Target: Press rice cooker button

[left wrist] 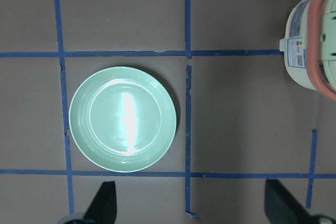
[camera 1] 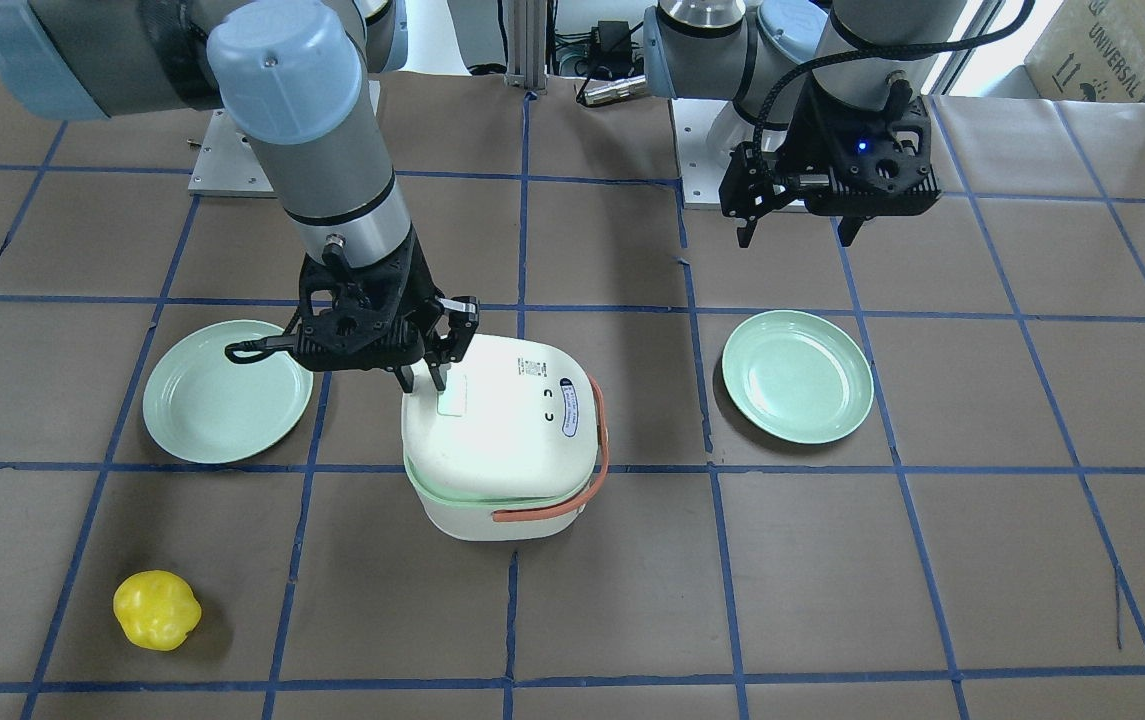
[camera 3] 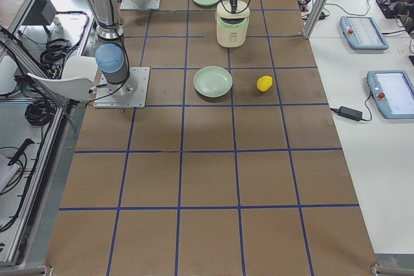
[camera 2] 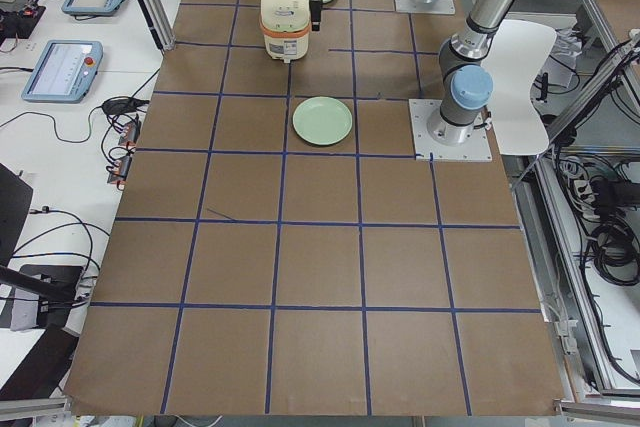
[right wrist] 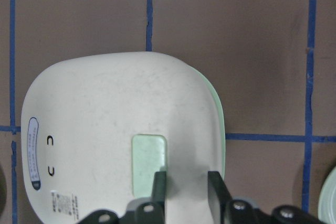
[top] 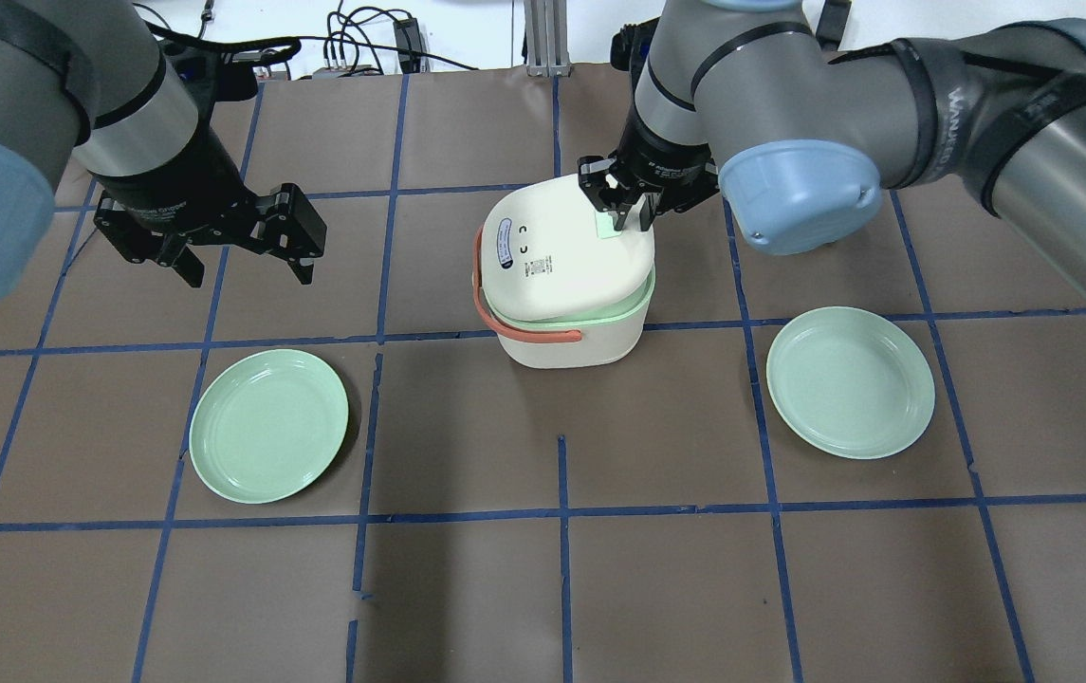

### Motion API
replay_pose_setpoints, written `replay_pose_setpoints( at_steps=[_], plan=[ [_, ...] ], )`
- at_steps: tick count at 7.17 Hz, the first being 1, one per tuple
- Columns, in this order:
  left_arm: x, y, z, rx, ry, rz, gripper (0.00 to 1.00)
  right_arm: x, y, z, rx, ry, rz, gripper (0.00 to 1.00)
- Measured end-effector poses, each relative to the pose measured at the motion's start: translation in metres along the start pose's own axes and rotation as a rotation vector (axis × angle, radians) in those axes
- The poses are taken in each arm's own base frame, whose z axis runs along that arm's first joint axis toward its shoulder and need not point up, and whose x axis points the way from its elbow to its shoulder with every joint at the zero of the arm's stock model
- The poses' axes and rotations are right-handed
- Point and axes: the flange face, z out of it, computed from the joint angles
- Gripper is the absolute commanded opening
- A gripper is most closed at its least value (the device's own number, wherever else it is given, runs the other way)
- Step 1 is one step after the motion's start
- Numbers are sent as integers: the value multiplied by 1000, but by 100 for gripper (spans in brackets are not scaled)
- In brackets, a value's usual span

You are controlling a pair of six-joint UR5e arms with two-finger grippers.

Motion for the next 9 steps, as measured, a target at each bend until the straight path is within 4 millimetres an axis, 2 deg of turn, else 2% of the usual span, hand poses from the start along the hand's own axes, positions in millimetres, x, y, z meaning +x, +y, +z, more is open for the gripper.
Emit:
replay_pose_setpoints(
  at_steps=[2, 4, 5, 7, 9],
  plan=[
    [0, 0, 0, 0, 0, 0, 100, 32, -21, -39, 20, 12, 19, 100],
    [0, 0, 0, 0, 0, 0, 100, 80, -42, -61, 52, 23, 43, 100],
    [0, 0, 0, 0, 0, 0, 100, 102, -46, -69, 52, 30, 66, 100],
    [0, 0, 0, 0, 0, 0, 100, 122, -36, -87, 23, 44, 101, 100],
    [0, 0, 0, 0, 0, 0, 100, 122, -7, -103, 2, 49, 110, 100]
  ],
)
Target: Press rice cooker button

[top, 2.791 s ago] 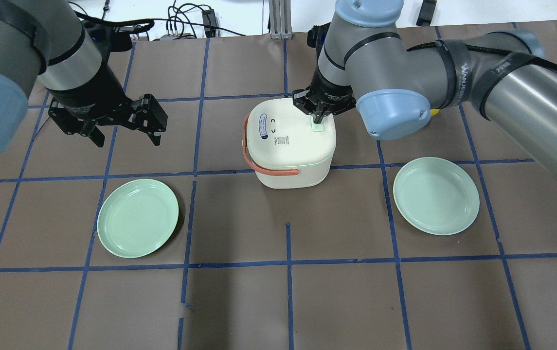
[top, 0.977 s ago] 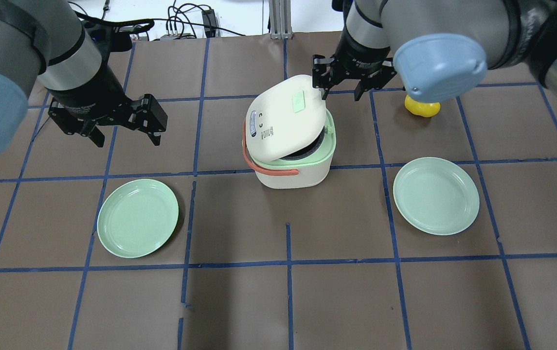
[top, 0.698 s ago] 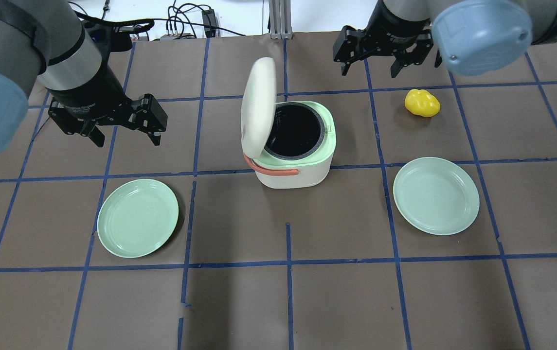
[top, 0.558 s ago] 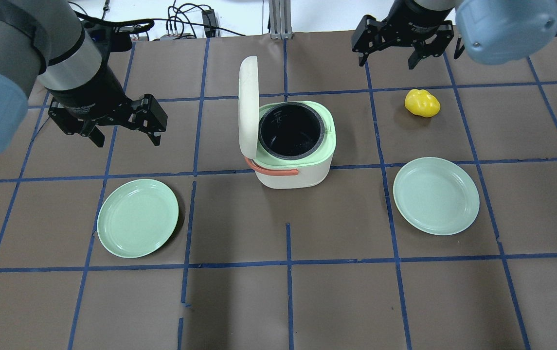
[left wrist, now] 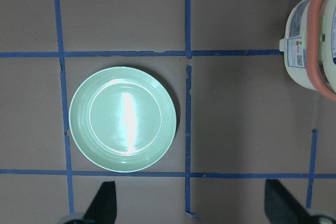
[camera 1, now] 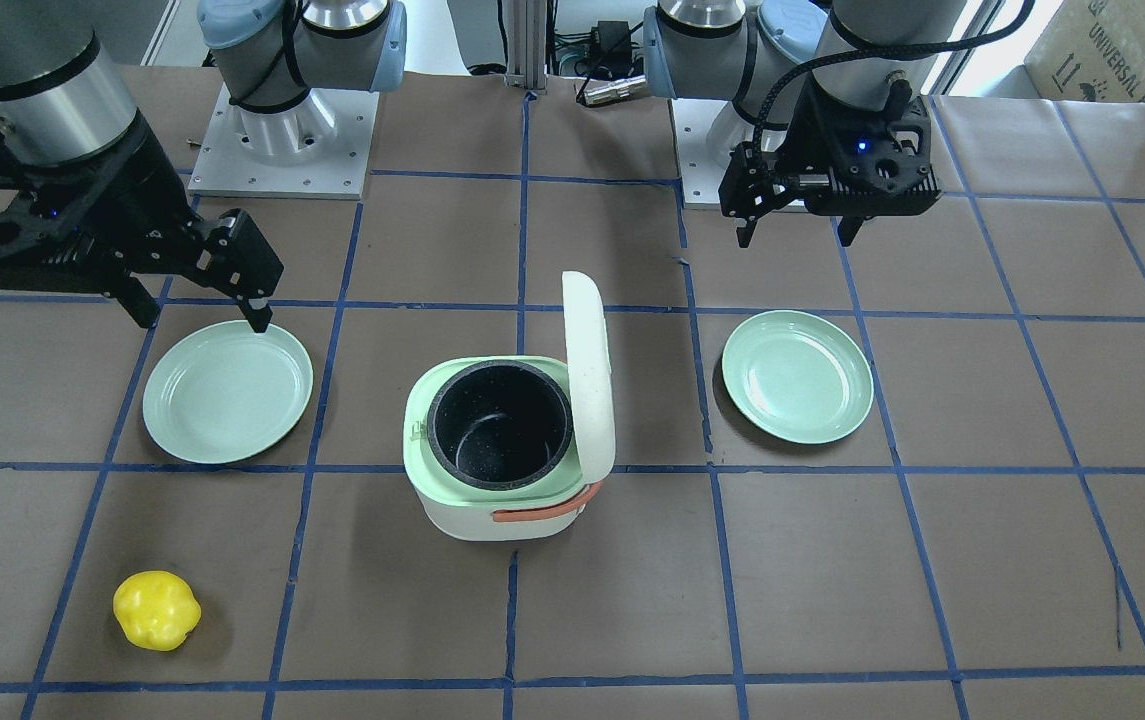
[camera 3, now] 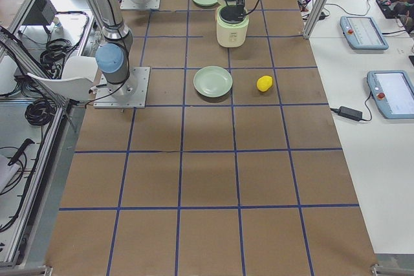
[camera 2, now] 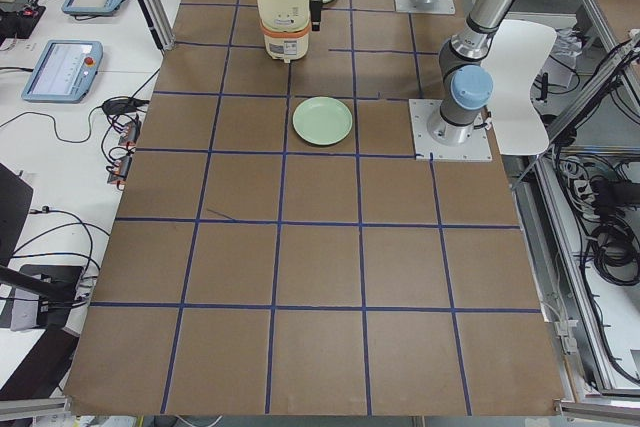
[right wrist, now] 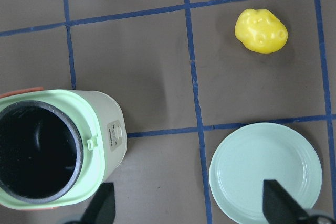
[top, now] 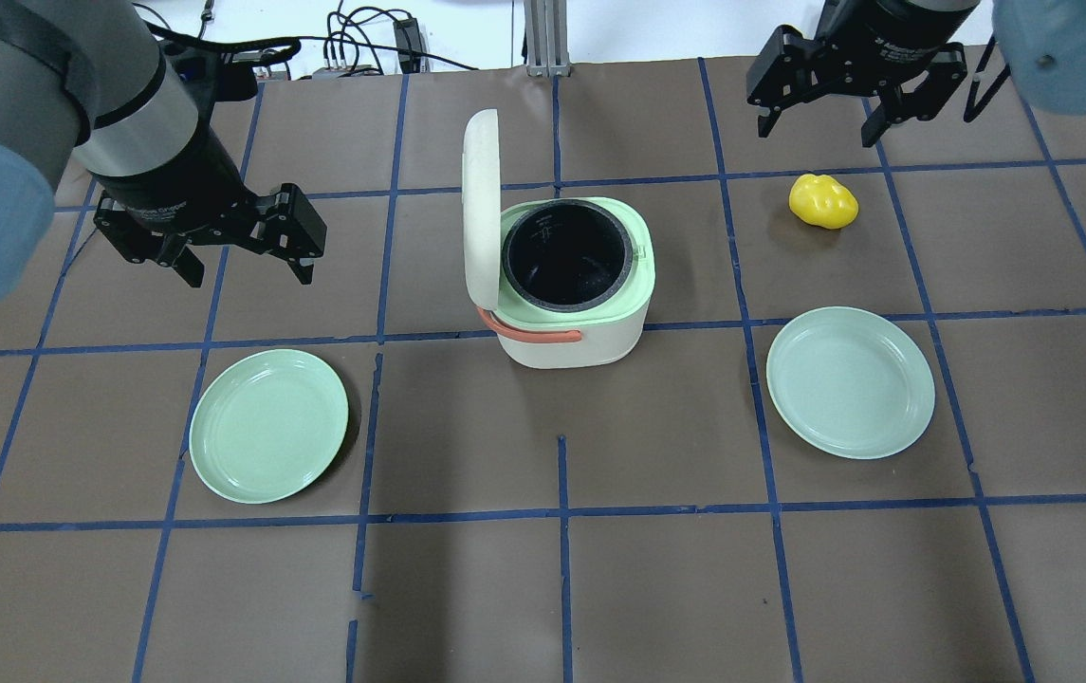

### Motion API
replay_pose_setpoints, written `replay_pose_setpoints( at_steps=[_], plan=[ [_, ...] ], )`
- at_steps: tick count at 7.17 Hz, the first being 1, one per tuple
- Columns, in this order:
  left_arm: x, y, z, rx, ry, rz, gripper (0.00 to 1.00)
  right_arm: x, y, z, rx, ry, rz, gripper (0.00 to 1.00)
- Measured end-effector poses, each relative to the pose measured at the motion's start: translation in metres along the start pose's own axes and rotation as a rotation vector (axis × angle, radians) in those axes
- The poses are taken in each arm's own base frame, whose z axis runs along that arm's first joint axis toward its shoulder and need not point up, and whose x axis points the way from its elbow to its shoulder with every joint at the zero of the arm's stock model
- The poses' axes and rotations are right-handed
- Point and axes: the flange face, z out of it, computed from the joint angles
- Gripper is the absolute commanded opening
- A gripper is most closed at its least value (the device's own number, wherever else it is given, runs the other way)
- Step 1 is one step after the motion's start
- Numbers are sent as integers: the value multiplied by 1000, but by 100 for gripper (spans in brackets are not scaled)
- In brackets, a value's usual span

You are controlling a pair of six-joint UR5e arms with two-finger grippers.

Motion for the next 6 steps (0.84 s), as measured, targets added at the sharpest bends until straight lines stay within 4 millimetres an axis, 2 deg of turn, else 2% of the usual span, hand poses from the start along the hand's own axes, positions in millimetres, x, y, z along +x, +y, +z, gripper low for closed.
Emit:
replay_pose_setpoints(
  at_steps=[2, 6],
  plan=[
    [0, 0, 0, 0, 0, 0, 100, 1, 26, -10, -5, 3, 1, 100],
    [0, 0, 0, 0, 0, 0, 100, 7, 47, -7, -121, 55, 10, 100]
  ],
)
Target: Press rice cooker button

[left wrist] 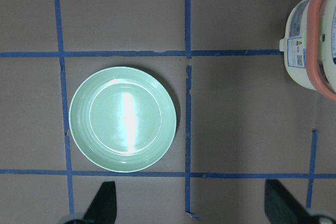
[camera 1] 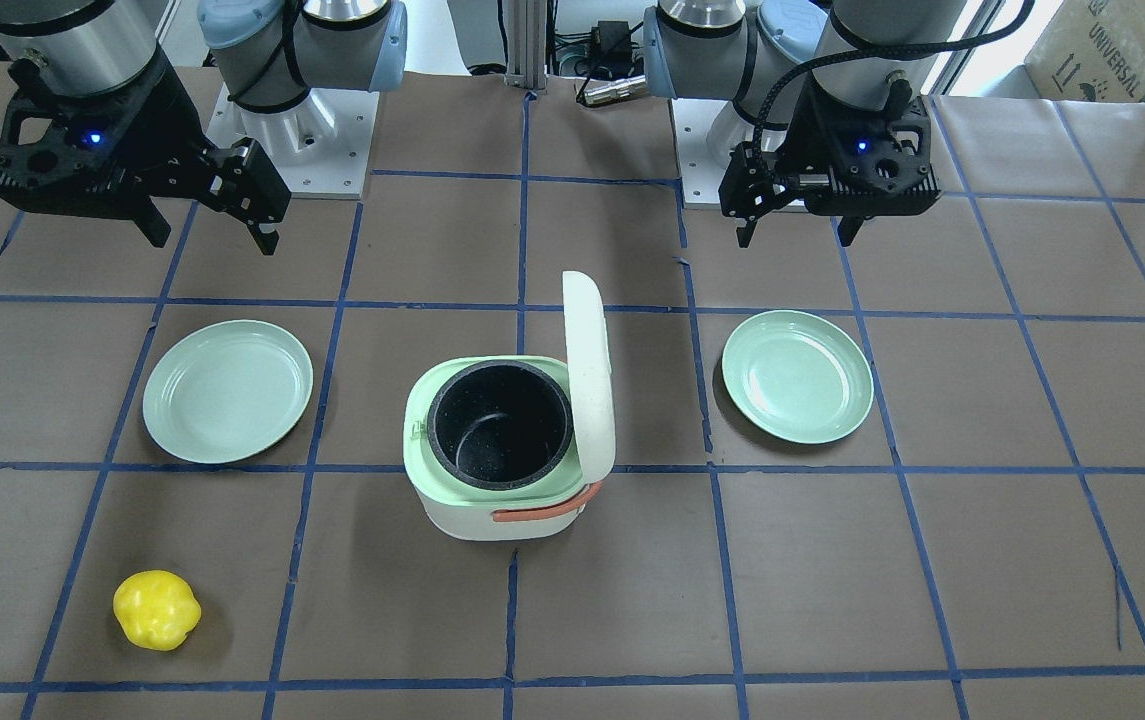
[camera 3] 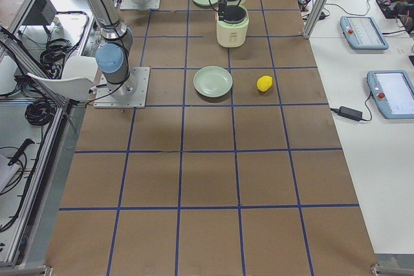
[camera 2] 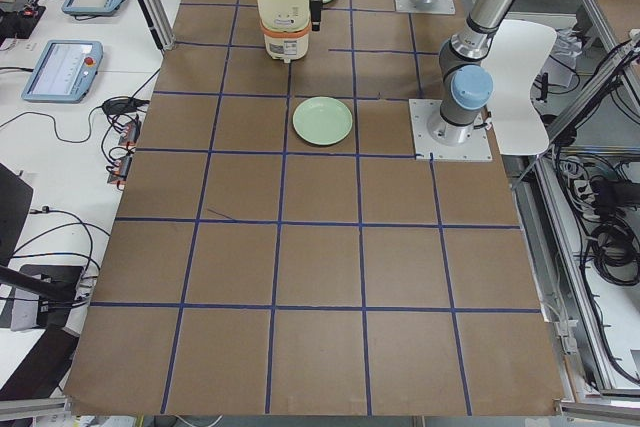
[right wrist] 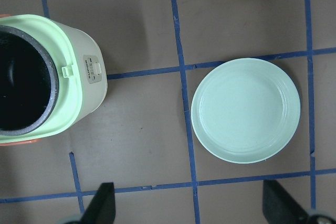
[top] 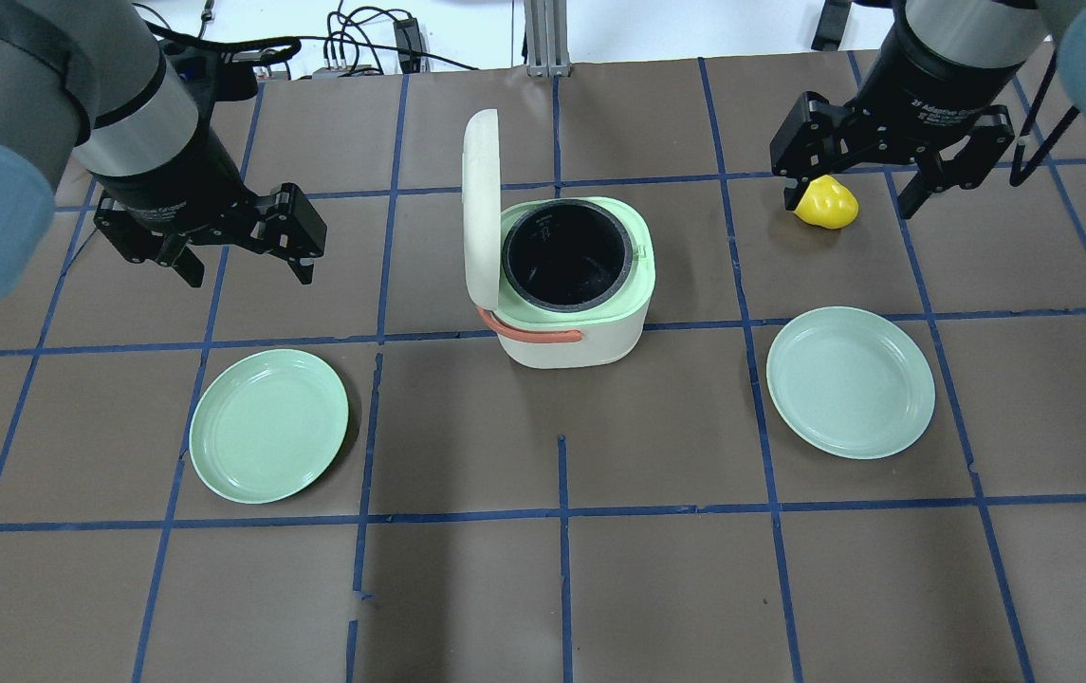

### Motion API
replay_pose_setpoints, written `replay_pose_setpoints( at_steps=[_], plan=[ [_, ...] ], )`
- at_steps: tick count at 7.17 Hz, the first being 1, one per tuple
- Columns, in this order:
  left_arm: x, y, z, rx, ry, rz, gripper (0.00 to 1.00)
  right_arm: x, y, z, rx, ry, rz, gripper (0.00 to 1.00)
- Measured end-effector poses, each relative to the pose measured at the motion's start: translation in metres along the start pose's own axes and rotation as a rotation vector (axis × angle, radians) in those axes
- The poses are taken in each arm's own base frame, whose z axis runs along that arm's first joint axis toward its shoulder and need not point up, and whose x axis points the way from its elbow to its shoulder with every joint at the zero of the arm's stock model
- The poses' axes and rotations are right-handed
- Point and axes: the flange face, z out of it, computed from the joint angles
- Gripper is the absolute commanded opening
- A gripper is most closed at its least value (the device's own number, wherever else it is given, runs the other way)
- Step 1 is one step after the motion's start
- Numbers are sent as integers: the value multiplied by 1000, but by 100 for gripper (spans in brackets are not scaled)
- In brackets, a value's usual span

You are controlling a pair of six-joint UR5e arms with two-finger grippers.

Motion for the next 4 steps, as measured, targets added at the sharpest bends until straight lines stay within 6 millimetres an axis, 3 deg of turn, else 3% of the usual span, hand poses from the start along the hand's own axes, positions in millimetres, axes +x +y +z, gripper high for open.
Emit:
replay_pose_setpoints(
  at_steps=[4],
  plan=[
    [0, 0, 0, 0, 0, 0, 100, 1, 3, 3, -15, 6, 3, 100]
  ],
)
